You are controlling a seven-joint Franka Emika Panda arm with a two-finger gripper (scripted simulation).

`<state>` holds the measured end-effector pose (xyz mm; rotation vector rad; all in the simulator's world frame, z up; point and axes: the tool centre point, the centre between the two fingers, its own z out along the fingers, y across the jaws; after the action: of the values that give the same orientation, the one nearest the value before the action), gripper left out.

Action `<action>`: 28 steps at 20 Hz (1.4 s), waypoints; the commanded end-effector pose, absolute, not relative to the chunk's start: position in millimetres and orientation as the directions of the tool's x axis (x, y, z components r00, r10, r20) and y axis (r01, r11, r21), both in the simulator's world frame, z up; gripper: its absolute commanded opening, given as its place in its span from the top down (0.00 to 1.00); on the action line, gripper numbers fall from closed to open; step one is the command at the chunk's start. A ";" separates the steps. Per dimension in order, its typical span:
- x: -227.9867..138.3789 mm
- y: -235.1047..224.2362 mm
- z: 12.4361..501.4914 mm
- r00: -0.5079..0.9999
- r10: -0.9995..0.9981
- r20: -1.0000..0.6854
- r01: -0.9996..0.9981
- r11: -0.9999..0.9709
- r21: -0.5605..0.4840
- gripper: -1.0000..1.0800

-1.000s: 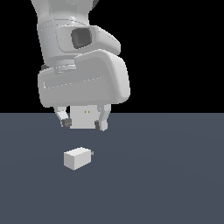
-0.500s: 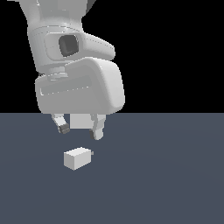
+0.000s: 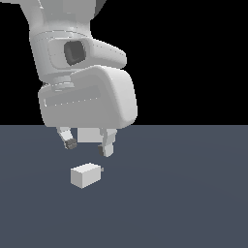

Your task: Plug the charger into the wall socket.

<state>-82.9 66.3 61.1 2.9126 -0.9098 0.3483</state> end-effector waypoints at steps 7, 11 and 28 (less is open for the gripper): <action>-83.9 66.1 36.3 0.799 -0.553 0.235 -0.569 -0.822 0.000 0.04; -83.9 66.2 20.4 0.799 -0.553 0.235 -0.569 -0.822 0.000 0.04; -83.5 66.3 11.8 0.799 -0.553 0.235 -0.569 -0.822 0.000 1.00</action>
<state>-83.5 66.4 12.0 2.9132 -0.9098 0.3473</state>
